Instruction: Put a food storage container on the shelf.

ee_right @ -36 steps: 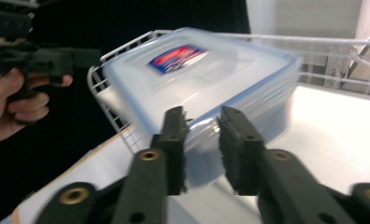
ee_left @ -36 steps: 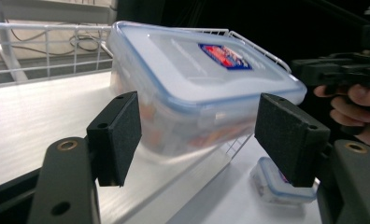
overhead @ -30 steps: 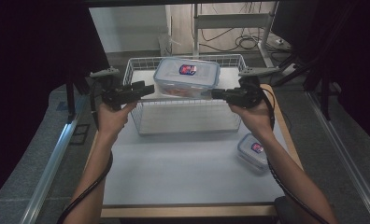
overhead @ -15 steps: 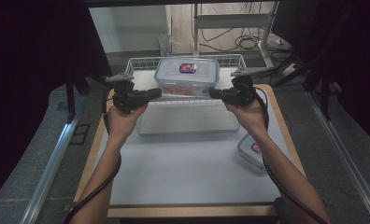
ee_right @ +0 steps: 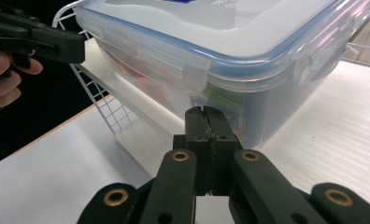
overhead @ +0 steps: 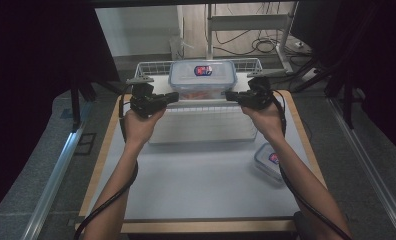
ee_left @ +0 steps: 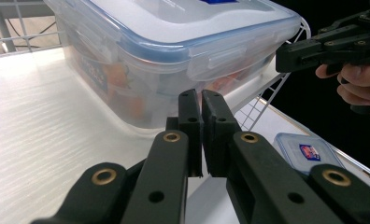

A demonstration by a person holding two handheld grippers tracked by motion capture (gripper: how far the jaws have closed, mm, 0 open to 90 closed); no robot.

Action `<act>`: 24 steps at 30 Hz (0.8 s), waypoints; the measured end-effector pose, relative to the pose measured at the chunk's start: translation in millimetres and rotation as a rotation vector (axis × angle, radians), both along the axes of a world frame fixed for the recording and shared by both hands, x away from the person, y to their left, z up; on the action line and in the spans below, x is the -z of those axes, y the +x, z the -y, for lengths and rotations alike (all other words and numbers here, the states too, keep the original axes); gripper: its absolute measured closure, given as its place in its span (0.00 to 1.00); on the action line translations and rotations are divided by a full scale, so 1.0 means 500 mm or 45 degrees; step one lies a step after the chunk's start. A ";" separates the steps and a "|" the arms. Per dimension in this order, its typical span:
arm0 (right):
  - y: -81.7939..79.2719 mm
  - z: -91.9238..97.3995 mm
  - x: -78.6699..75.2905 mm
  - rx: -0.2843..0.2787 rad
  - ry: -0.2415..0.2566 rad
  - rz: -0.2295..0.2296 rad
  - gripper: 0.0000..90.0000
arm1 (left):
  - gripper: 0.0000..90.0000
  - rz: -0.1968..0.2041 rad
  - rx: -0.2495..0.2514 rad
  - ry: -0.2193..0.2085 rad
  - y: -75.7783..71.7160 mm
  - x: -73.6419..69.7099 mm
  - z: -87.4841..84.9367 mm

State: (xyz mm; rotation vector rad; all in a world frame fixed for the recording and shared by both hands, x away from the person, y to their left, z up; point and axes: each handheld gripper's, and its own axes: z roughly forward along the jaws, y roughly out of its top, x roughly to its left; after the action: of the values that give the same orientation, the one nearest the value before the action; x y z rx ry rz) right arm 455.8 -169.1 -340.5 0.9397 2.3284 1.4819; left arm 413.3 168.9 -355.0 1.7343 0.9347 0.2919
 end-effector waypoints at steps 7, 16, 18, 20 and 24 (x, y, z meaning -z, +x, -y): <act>0.007 0.005 0.004 0.004 0.020 -0.024 0.99 | 0.94 0.015 0.012 0.003 -0.006 -0.003 0.006; -0.035 0.015 0.023 -0.057 0.028 -0.013 0.86 | 0.76 0.070 0.024 0.085 -0.056 -0.002 0.012; -0.048 0.018 0.031 -0.077 0.035 -0.021 0.79 | 0.72 0.074 0.033 0.090 -0.069 0.005 0.014; -0.062 0.022 0.038 -0.098 0.039 -0.024 0.74 | 0.68 0.072 0.043 0.101 -0.083 0.014 0.017; -0.094 0.027 0.055 -0.126 0.007 -0.004 0.63 | 0.57 0.068 0.064 0.140 -0.117 0.041 0.025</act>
State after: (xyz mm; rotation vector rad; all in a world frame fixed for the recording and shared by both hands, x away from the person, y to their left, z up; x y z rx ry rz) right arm 408.6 -182.5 -368.3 0.8402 2.4063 1.5257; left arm 354.8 156.5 -375.7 1.8390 0.8486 0.3609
